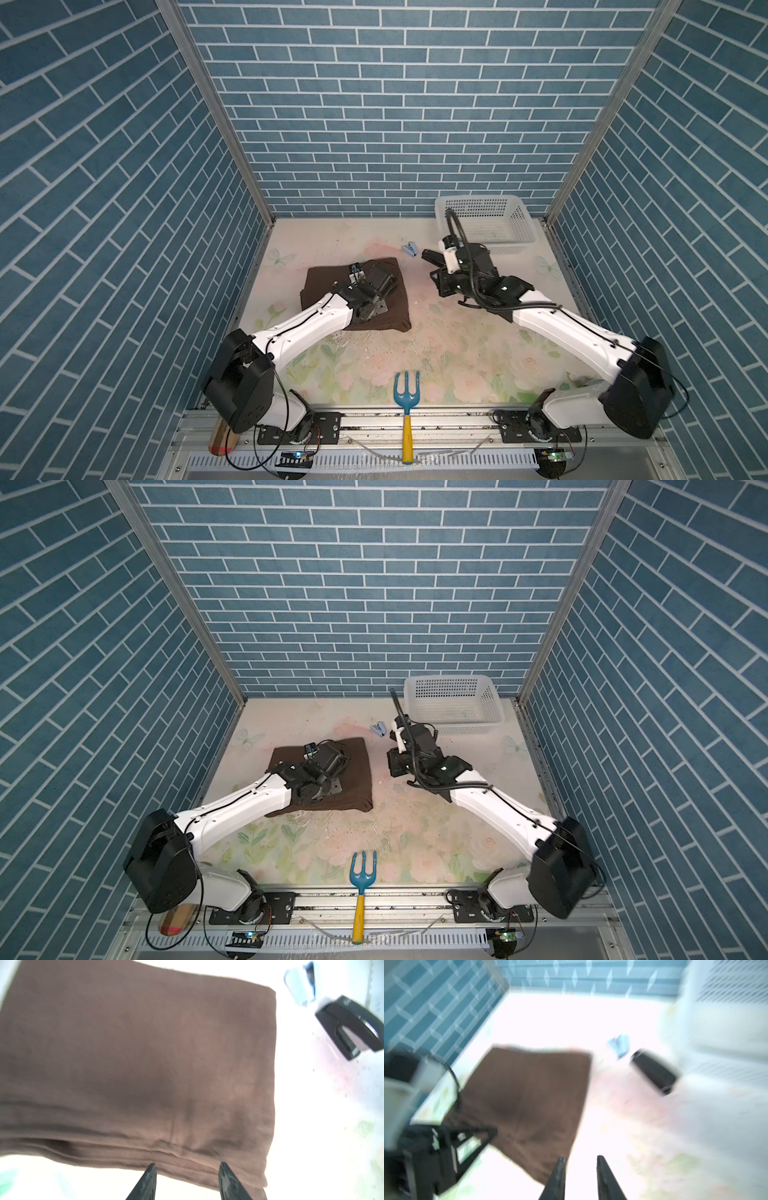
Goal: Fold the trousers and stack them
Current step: 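Drag the trousers with the left gripper to the far corner while the right withdraws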
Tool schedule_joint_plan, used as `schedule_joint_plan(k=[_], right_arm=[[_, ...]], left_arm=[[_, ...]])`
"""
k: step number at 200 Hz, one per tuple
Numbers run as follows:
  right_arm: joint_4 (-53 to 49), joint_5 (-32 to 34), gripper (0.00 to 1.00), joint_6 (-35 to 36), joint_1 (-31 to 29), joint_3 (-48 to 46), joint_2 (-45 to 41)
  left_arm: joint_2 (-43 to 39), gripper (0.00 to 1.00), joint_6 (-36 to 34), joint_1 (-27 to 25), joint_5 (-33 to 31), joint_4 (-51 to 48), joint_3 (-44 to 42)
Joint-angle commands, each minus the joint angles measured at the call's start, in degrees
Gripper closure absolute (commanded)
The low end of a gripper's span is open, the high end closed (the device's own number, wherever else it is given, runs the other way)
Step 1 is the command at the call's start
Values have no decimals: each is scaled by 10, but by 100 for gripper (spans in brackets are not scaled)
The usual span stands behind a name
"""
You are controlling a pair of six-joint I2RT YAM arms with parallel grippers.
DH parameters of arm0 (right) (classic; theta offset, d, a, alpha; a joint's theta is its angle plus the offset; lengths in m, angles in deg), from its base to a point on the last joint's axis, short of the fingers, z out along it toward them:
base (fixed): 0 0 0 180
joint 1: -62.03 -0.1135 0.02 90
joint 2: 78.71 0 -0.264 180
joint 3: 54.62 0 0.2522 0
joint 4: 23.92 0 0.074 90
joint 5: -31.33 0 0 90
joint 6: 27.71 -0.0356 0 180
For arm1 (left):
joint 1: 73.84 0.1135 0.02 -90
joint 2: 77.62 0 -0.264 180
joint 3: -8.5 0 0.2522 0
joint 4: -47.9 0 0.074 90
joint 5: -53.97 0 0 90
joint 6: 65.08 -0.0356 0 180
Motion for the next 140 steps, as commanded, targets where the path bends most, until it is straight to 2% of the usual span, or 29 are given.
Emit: schedule_joint_plan(k=[1, 21, 57, 90, 140], right_arm=[[-16, 63, 73, 8, 35, -64, -21], [-8, 72, 72, -1, 50, -105, -61], [-14, 77, 71, 1, 61, -136, -82], [-24, 94, 73, 1, 62, -128, -68], [-51, 103, 75, 2, 76, -101, -39]], left_arm=[[39, 64, 39, 0, 29, -37, -8], [58, 65, 41, 3, 51, -1, -29], [97, 60, 38, 30, 72, 41, -14], [146, 65, 27, 113, 147, 90, -37], [189, 64, -35, 211, 134, 69, 11]])
